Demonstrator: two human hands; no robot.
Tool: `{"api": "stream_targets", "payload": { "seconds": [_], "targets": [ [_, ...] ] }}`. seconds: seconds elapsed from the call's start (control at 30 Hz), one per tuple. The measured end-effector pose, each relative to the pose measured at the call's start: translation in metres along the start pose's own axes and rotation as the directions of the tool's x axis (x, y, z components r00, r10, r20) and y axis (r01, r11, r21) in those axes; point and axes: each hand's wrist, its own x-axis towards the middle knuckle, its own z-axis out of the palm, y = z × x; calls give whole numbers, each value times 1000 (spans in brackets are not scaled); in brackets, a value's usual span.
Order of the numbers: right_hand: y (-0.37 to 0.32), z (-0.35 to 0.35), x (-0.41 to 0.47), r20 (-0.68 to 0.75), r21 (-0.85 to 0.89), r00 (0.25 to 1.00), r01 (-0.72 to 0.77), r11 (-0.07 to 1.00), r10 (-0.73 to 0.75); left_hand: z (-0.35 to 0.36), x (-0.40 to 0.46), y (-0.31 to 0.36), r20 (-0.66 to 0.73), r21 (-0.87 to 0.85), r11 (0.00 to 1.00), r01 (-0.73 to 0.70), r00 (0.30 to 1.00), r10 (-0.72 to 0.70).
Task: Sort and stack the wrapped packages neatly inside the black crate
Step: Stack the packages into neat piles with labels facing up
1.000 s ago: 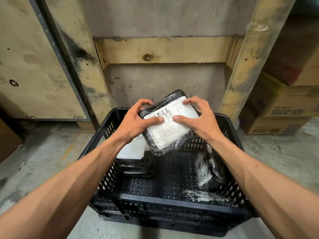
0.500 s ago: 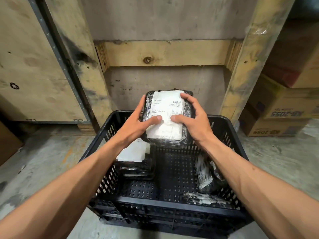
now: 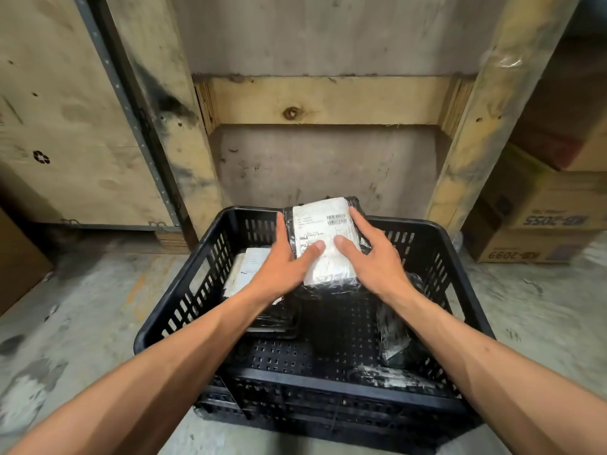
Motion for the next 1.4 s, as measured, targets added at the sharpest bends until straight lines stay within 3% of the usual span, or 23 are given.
{"api": "stream_targets", "payload": {
  "seconds": [0.13, 0.37, 0.5, 0.7, 1.1, 1.4],
  "targets": [
    [21, -5, -13, 19, -57, 998, -58, 997, 59, 11, -5, -8, 96, 135, 990, 39, 994, -52],
    [45, -12, -21, 153, -166, 975, -132, 977, 158, 19, -8, -16, 129, 178, 979, 98, 984, -122],
    [57, -14, -25, 204, -213, 932, -257, 942, 301, 18, -3, -24, 159, 268, 938, 221, 950, -269],
    [74, -18, -23, 279, -290, 860, -350, 891, 428, 23, 2, -32, 204, 405, 881, 246, 915, -349],
    [106, 4, -13, 366, -527, 746, -327, 784, 557, 59, 28, -62, 48, 590, 686, 426, 829, -557],
    [138, 26, 1, 344, -485, 786, -320, 814, 514, 69, 36, -97, -39, 706, 572, 417, 830, -556]
  ]
}}
